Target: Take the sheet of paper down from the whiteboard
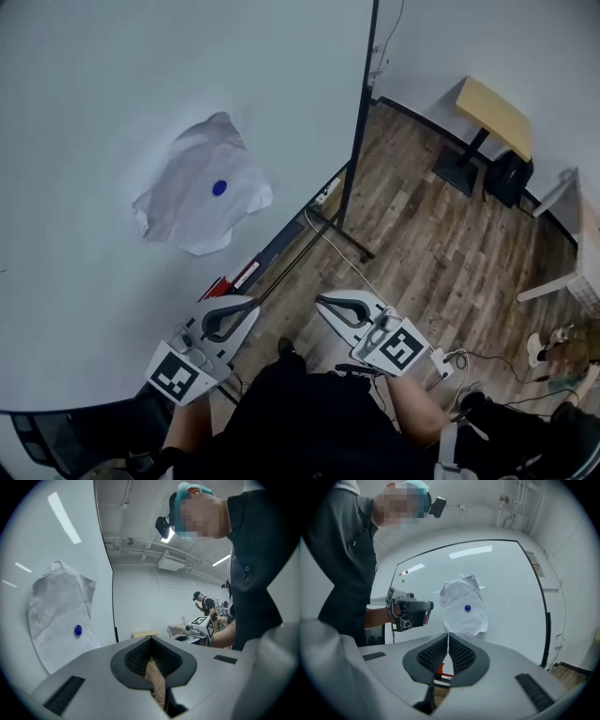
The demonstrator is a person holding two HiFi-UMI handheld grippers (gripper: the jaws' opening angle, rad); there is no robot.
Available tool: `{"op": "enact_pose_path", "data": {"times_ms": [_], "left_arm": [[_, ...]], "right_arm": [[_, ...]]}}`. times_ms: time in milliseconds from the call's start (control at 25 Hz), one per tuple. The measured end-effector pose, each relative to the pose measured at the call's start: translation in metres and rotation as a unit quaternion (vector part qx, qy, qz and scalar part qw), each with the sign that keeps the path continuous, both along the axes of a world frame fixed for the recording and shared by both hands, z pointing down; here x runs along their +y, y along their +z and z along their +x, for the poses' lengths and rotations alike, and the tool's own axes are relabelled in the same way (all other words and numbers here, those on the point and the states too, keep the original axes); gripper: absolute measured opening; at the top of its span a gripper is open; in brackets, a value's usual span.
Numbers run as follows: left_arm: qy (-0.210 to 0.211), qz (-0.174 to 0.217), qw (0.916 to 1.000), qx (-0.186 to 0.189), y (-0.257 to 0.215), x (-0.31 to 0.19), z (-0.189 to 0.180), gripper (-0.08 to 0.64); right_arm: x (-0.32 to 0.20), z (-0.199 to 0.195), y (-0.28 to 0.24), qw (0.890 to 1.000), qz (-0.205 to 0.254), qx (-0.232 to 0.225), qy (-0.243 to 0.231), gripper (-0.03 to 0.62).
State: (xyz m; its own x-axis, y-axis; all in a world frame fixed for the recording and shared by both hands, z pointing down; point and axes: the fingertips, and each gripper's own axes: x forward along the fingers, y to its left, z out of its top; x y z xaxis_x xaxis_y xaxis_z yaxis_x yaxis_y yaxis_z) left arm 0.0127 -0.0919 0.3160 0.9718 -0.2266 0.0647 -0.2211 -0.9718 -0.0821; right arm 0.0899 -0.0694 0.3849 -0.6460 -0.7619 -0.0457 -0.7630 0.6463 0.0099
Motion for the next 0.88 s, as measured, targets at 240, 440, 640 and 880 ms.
{"op": "enact_pose_path", "data": {"times_ms": [240, 440, 640, 880], "left_arm": [[0.008, -0.006, 0.999, 0.044, -0.025, -0.047, -0.01, 0.011], [-0.009, 0.021, 0.9996, 0.017, -0.031, -0.065, -0.021, 0.011], [-0.016, 0.014, 0.9998, 0.004, -0.022, -0.083, -0.023, 0.011], [-0.061, 0.024, 0.9978, -0.01, -0.017, -0.103, -0.021, 0.011]], "right_arm": [[-0.051, -0.021, -0.037, 0.999, 0.041, 0.004, 0.016, 0.02], [-0.09, -0.036, -0.062, 0.998, 0.055, 0.007, 0.027, 0.02], [-0.124, -0.045, -0.067, 0.998, 0.049, 0.033, 0.034, 0.02], [-0.149, -0.05, -0.059, 0.996, 0.046, 0.078, -0.009, 0.02]]}}
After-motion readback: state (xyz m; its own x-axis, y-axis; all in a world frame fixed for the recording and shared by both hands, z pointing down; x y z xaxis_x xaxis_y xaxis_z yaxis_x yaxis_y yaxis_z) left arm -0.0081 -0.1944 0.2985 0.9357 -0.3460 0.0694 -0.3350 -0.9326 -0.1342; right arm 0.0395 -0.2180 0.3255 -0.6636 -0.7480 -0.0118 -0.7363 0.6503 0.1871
